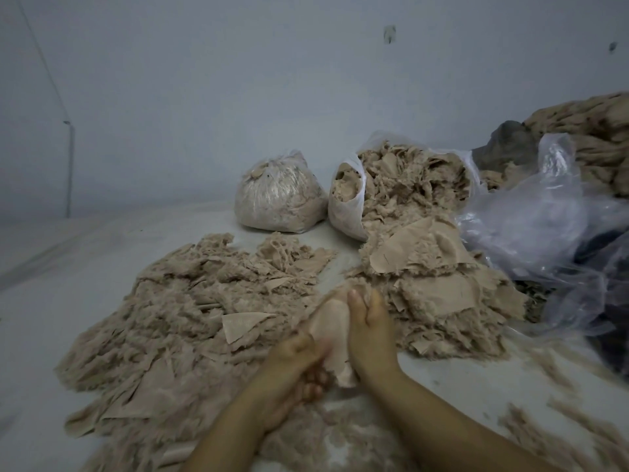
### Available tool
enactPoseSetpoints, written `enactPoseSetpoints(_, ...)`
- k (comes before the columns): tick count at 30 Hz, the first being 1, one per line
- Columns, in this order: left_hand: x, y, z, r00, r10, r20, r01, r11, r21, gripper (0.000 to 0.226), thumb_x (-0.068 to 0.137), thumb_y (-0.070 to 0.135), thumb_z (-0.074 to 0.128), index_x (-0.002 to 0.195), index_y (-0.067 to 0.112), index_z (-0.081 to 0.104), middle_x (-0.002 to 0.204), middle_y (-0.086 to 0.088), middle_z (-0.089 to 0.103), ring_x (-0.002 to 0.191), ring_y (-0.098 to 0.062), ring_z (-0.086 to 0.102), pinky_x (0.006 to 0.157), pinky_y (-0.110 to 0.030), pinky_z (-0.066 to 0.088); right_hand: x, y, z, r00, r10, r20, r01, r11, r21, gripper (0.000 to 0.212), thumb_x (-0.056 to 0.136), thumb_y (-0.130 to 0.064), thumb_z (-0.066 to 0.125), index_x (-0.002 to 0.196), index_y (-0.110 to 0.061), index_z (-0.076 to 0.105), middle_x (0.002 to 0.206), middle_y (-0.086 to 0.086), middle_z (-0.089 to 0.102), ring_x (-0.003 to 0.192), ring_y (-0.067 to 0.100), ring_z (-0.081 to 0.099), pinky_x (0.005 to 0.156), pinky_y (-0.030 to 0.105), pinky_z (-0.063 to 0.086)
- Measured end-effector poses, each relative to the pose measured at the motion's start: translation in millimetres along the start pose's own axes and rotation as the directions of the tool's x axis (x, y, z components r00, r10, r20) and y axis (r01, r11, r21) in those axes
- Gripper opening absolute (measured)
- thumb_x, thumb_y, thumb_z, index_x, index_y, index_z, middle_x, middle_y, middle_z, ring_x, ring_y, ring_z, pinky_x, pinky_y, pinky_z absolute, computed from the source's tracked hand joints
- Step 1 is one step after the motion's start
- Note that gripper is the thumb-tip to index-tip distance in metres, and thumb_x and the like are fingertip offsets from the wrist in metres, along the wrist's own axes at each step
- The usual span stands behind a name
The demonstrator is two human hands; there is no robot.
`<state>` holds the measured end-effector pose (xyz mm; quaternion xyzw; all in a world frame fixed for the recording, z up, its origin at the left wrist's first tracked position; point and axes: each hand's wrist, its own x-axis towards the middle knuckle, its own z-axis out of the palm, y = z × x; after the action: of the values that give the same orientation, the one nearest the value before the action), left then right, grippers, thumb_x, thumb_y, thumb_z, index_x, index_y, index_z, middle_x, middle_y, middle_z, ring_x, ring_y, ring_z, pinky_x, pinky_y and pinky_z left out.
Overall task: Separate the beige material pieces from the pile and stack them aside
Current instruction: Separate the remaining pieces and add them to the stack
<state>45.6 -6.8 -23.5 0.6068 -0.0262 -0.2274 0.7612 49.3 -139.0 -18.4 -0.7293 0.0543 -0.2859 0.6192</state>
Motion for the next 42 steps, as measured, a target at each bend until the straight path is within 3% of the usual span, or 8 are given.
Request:
enactPoseSetpoints(7, 4.9, 7.2, -21.1, 0.930, 0.239, -0.279, -0.229, 0.971, 0.070, 0.028, 0.093, 0.012, 0.054, 0.066, 0.003, 0.052, 0.049, -0.005, 0.042, 0.038, -0.010, 0.034, 0.036, -0.018, 0.029, 58.2, -33.0, -25.3, 0.992, -0.082, -0.100, 0.071, 0.992, -0.107, 0.028, 0.100, -0.029, 0.045, 0.073, -0.023, 0.042, 0.066, -0.005, 0.045, 0.055, -0.001, 0.044, 0.048, 0.008, 0.035)
enactPoseSetpoints(13, -8.6, 17.3, -25.7, 0.934, 0.348, -0.074, -0.274, 0.836, 0.475, 0.016, 0.092, 0.005, 0.057, 0.079, 0.008, 0.067, 0.058, -0.002, 0.063, 0.049, -0.011, 0.054, 0.050, -0.021, 0.046, 123.6, -43.0, -75.3, 0.967, -0.241, -0.085, 0.102, 0.668, -0.737, 0.043, 0.095, -0.023, 0.049, 0.137, -0.018, 0.040, 0.142, 0.013, 0.036, 0.129, 0.033, 0.034, 0.105, 0.048, 0.028)
enactPoseSetpoints(16, -19.7, 26.1, -37.4, 0.967, 0.183, 0.179, -0.254, 0.591, 0.766, 0.014, 0.082, 0.016, 0.072, 0.094, 0.023, 0.071, 0.087, 0.009, 0.072, 0.081, 0.000, 0.065, 0.077, -0.015, 0.049, 111.8, -10.3, -75.2, 0.947, -0.162, 0.276, 0.317, 0.346, -0.883, 0.042, 0.098, -0.038, 0.040, 0.137, -0.025, 0.043, 0.147, 0.006, 0.033, 0.139, 0.026, 0.020, 0.112, 0.053, 0.011)
enactPoseSetpoints(21, -19.9, 19.3, -62.4, 0.968, 0.028, 0.251, -0.252, 0.098, 0.963, 0.047, 0.084, 0.021, 0.067, 0.129, 0.027, 0.054, 0.130, 0.025, 0.042, 0.120, 0.013, 0.034, 0.097, -0.001, 0.022, 114.0, 8.9, -84.1, 0.921, 0.183, 0.345, 0.274, 0.326, -0.905, 0.052, 0.099, -0.051, 0.024, 0.146, -0.027, 0.030, 0.156, 0.002, 0.018, 0.146, 0.022, 0.006, 0.114, 0.061, 0.000)
enactPoseSetpoints(26, -11.8, 4.7, -66.0, 0.922, 0.343, 0.181, -0.307, 0.359, 0.882, 0.012, 0.086, -0.004, 0.059, 0.083, 0.007, 0.060, 0.102, -0.003, 0.063, 0.099, -0.006, 0.054, 0.084, -0.013, 0.038, 69.0, -18.0, -53.5, 0.883, -0.317, 0.347, 0.466, 0.503, -0.728, 0.040, 0.095, -0.043, 0.047, 0.124, -0.017, 0.056, 0.127, 0.007, 0.053, 0.122, 0.029, 0.044, 0.107, 0.047, 0.027)
enactPoseSetpoints(32, -1.4, 13.7, -40.3, 0.842, 0.539, 0.040, -0.427, 0.619, 0.659, 0.020, 0.091, 0.018, 0.061, 0.076, 0.019, 0.046, 0.060, 0.010, 0.059, 0.054, 0.001, 0.053, 0.054, -0.014, 0.042, -20.6, -8.5, -11.8, 0.725, 0.089, 0.683, 0.169, 0.938, -0.302, 0.027, 0.074, -0.050, 0.076, 0.083, -0.028, 0.063, 0.085, -0.014, 0.064, 0.081, 0.000, 0.058, 0.071, 0.017, 0.045)
enactPoseSetpoints(38, 10.5, 9.6, -37.8, 0.774, 0.586, -0.240, -0.418, 0.758, 0.501, 0.014, 0.098, 0.020, 0.049, 0.085, 0.014, 0.048, 0.070, -0.013, 0.060, 0.048, -0.014, 0.050, 0.048, -0.029, 0.042, -26.2, 5.0, -16.0, 0.787, 0.062, 0.613, 0.157, 0.942, -0.298, 0.020, 0.093, -0.030, 0.058, 0.076, -0.028, 0.048, 0.073, -0.010, 0.055, 0.069, 0.003, 0.050, 0.066, 0.022, 0.041)
enactPoseSetpoints(42, 3.8, 13.8, -37.8, 0.914, 0.390, -0.109, -0.372, 0.915, 0.157, 0.025, 0.095, 0.019, 0.049, 0.099, -0.003, 0.061, 0.103, -0.011, 0.072, 0.091, -0.023, 0.069, 0.070, -0.028, 0.056, -37.7, 8.1, -4.3, 0.780, 0.057, 0.623, 0.144, 0.953, -0.268, 0.032, 0.083, -0.048, 0.066, 0.104, -0.030, 0.050, 0.086, -0.013, 0.053, 0.077, 0.003, 0.051, 0.068, 0.016, 0.042)
